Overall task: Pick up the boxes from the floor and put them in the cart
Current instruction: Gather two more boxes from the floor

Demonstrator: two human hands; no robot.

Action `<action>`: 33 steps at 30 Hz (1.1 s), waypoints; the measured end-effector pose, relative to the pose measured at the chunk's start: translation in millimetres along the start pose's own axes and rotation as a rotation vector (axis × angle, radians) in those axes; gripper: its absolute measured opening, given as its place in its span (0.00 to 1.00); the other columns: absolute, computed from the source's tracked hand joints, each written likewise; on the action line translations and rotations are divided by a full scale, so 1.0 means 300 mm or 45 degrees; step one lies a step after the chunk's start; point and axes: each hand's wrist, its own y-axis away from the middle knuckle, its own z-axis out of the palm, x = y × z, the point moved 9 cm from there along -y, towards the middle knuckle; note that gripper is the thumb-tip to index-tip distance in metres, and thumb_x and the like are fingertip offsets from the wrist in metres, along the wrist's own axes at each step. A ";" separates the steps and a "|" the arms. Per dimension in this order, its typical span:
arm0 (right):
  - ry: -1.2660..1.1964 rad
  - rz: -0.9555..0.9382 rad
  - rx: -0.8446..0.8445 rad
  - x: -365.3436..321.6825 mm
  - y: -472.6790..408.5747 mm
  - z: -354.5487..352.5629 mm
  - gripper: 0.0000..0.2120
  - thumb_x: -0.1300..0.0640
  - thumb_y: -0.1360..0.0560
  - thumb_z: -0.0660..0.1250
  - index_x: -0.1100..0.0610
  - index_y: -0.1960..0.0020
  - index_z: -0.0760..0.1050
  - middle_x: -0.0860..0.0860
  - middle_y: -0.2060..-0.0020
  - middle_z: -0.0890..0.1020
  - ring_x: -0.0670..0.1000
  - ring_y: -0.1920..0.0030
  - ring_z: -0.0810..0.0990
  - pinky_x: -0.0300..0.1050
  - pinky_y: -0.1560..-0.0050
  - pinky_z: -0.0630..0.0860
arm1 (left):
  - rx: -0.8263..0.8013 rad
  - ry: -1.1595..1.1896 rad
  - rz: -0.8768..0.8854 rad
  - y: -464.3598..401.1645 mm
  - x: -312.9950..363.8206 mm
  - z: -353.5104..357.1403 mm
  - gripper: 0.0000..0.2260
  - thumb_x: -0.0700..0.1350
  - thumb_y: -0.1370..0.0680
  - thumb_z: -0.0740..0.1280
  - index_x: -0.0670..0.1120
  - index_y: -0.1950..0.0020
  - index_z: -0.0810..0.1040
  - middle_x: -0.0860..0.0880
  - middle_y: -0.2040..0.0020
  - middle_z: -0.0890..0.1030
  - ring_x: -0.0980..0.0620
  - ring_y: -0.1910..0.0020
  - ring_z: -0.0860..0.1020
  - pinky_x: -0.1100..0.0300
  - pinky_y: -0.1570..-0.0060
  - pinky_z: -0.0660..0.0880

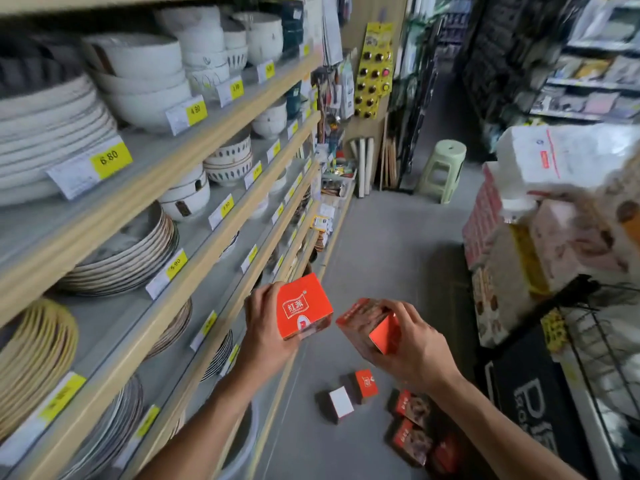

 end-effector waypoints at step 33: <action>-0.285 -1.442 -0.619 -0.966 0.722 0.159 0.40 0.25 0.36 0.70 0.36 0.30 0.62 0.37 0.35 0.74 0.49 0.45 0.83 0.48 0.52 0.80 | 0.966 -0.543 -0.917 1.507 0.314 -0.737 0.43 0.60 0.33 0.78 0.54 0.25 0.60 0.61 0.31 0.57 0.58 0.31 0.64 0.57 0.33 0.70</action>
